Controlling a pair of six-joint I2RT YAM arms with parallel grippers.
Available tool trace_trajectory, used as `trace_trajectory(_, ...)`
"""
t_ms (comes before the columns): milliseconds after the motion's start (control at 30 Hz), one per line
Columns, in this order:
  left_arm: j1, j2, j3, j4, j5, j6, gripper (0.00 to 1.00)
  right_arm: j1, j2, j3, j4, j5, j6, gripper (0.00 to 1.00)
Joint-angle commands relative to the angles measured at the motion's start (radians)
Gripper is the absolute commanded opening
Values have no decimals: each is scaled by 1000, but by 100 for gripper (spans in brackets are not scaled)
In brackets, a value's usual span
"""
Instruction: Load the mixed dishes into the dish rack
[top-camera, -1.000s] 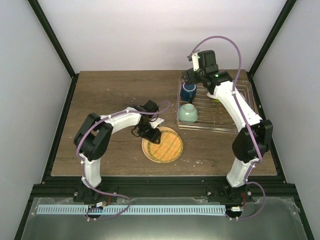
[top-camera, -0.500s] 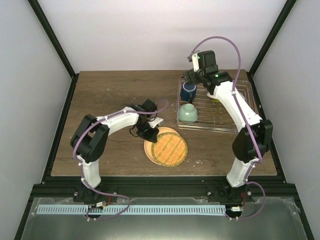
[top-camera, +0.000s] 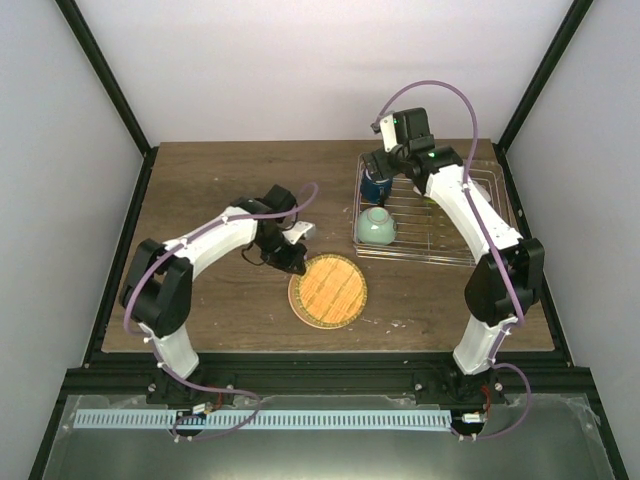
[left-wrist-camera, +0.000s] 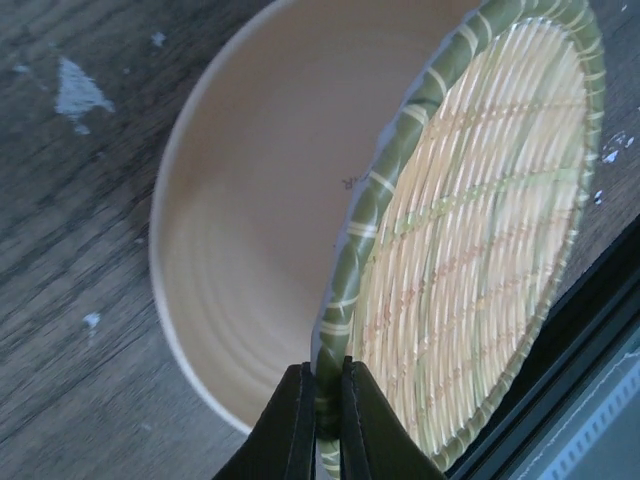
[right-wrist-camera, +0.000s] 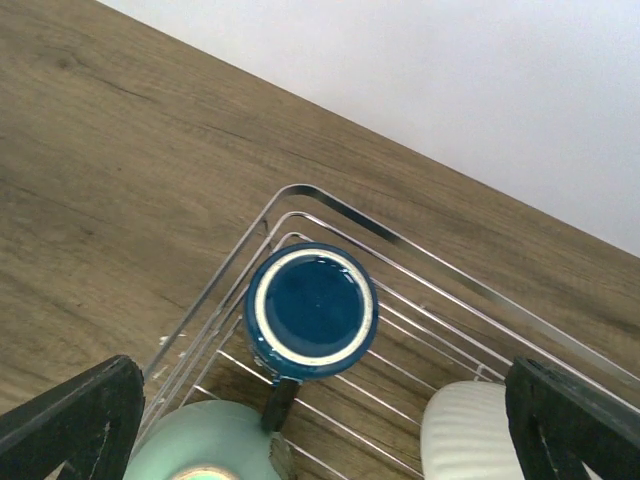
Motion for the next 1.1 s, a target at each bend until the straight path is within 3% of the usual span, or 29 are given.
trace_trajectory(0,46,-74,-9,-17,32,29,0,5,-41,18,-35,-105,1,100)
trace_trajectory(200,123,-166,-1,-64,-28,68,0,5,-32,18,-111,-354,-49,100)
trace_trajectory(533,259,-280,62,-60,58,62,0,7,-28,-60,-102,-765,-136,98)
trace_trajectory(800,293,-293,151,-58,114,89,0,10,-19,-168,-44,-910,-196,97)
trace_trajectory(1067,292,-276,206,-25,145,89,0,58,26,-182,-7,-956,-202,97)
